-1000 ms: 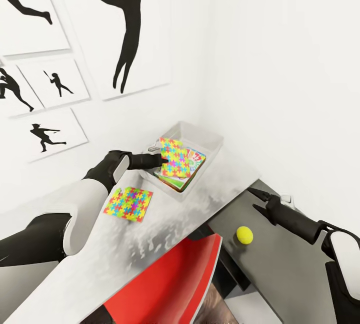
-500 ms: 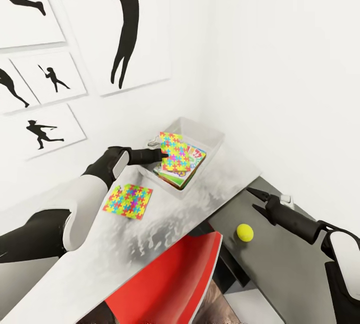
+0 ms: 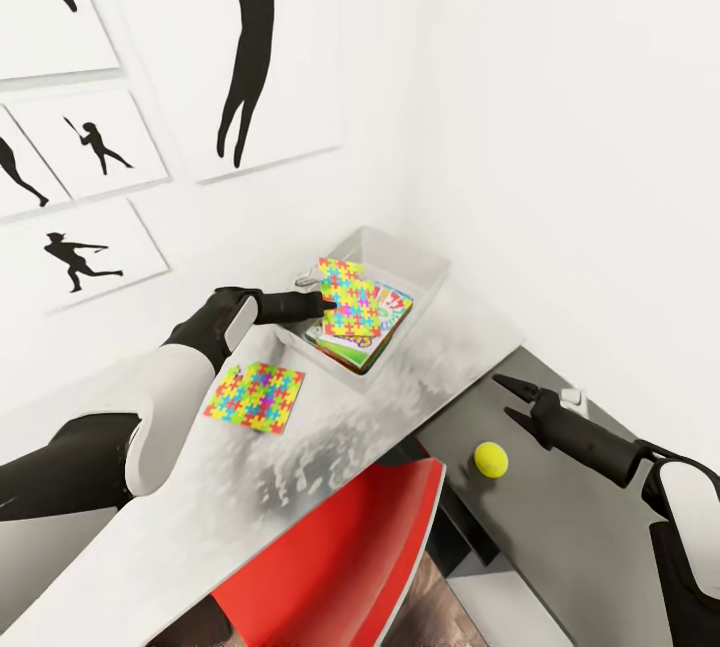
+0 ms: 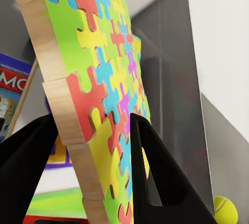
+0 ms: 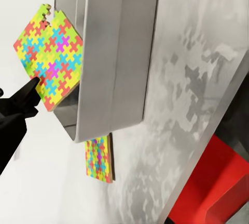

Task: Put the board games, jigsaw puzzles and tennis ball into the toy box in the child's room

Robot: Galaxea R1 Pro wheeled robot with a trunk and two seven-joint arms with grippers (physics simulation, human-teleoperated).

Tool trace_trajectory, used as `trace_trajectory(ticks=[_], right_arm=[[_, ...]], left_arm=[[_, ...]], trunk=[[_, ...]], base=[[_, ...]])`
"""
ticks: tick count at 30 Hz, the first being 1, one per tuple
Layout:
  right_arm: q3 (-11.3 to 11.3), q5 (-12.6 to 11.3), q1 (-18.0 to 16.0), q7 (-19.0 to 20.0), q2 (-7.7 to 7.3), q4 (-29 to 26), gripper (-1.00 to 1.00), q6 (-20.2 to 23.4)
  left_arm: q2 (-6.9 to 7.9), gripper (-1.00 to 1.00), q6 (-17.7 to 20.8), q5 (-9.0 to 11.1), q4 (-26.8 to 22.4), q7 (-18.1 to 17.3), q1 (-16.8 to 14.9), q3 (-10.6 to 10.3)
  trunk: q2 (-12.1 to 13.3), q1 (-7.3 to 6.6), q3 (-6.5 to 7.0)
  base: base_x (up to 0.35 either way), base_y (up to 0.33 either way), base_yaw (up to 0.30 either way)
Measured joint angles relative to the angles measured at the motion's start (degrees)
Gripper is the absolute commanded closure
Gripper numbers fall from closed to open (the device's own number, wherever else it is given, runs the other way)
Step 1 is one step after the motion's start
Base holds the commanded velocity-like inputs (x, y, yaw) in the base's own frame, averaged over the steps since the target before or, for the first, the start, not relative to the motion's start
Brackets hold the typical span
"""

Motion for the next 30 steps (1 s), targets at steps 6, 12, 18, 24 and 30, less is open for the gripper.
trace_trajectory(ticks=[6, 12, 18, 24, 30], right_arm=[[0.0, 0.0, -0.02, 0.02, 0.0, 0.0, -1.0, 0.0], [0.0, 0.03, -0.02, 0.07, 0.04, 0.0, -1.0, 0.0], [0.0, 0.02, -0.02, 0.08, 0.08, 0.0, -1.0, 0.0], [0.0, 0.03, -0.02, 0.13, 0.09, 0.0, -1.0, 0.0], [-0.01, 0.05, -0.02, 0.16, 0.09, 0.0, -1.0, 0.0]], left_arm=[[-0.01, 1.0, 0.01, 0.05, 0.0, 0.0, -0.52, 0.07], [0.14, 1.0, 0.0, 0.02, -0.06, 0.0, -0.79, 0.06], [0.27, 1.0, 0.17, 0.08, -2.07, 0.02, -0.82, 0.07], [0.26, 1.0, 0.19, 0.08, -2.74, 0.03, -0.82, 0.12], [0.1, 1.0, 0.26, 0.1, -3.32, 0.03, -0.82, 0.15]], trunk=[[0.0, 0.0, -0.56], [0.0, 0.0, -1.13], [0.0, 0.0, -1.69], [-0.01, 0.0, -2.03], [-0.01, 0.0, -2.06]], base=[[0.0, 0.0, 0.0], [0.0, 0.0, 0.0], [0.0, 0.0, 0.0], [0.0, 0.0, 0.0], [0.0, 0.0, 0.0]])
